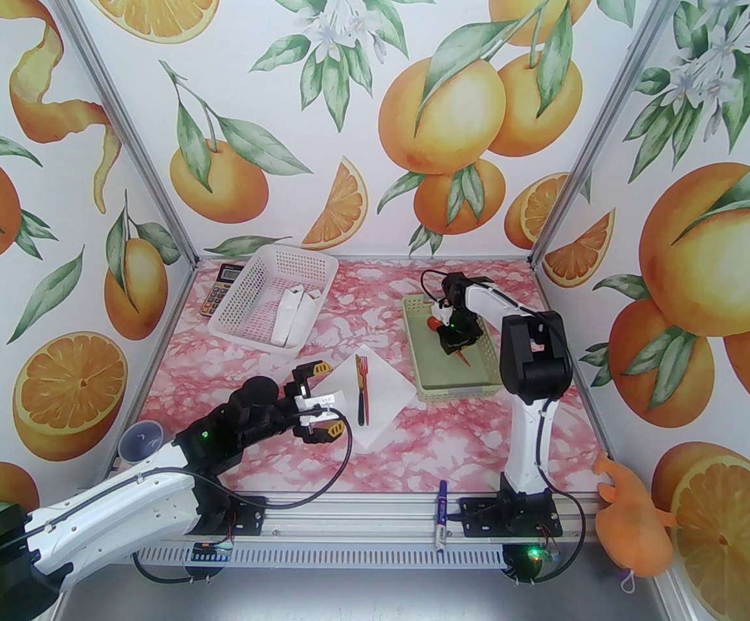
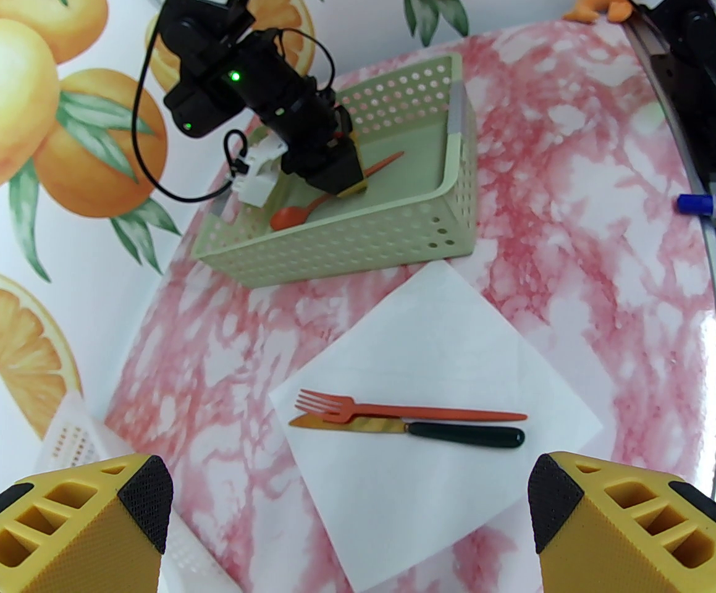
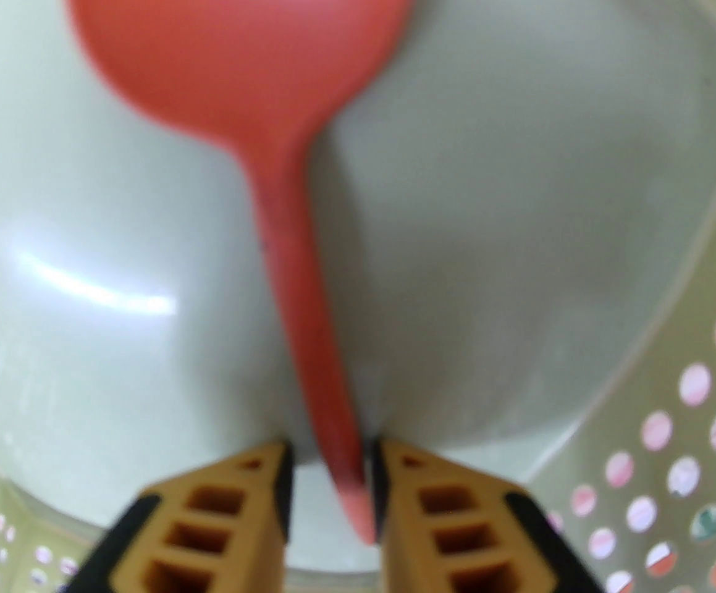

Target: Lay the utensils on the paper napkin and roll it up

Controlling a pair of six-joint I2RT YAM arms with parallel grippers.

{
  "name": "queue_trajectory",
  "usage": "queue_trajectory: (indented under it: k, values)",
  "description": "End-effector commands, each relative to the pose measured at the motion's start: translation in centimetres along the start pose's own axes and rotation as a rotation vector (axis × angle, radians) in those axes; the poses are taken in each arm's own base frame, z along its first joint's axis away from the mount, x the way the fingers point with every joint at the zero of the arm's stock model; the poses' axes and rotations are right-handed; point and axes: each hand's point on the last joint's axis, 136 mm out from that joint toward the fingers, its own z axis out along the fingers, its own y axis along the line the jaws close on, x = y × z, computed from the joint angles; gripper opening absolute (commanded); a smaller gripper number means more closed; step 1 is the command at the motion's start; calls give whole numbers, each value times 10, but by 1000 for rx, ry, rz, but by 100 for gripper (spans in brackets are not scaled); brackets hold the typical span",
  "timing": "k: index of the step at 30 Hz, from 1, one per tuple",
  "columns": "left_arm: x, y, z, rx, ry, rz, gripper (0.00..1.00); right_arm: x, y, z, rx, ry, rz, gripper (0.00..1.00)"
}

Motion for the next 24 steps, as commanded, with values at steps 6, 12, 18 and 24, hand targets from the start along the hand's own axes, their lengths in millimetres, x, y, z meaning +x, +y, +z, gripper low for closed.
queue_trajectory:
  k: [6, 12, 18, 24]
  values:
    - [-9, 2, -2, 5, -20, 21, 100, 5, 12, 19, -54, 30, 21, 19]
    - [-10, 1, -2, 8, -23, 21, 100, 3, 13, 8, -39, -22, 28, 15]
    - [-10, 2, -3, 6, -26, 20, 100, 3, 14, -6, -26, -74, 40, 11]
    - [-11, 2, -3, 6, -29, 18, 100, 5, 14, -20, -18, -121, 54, 11]
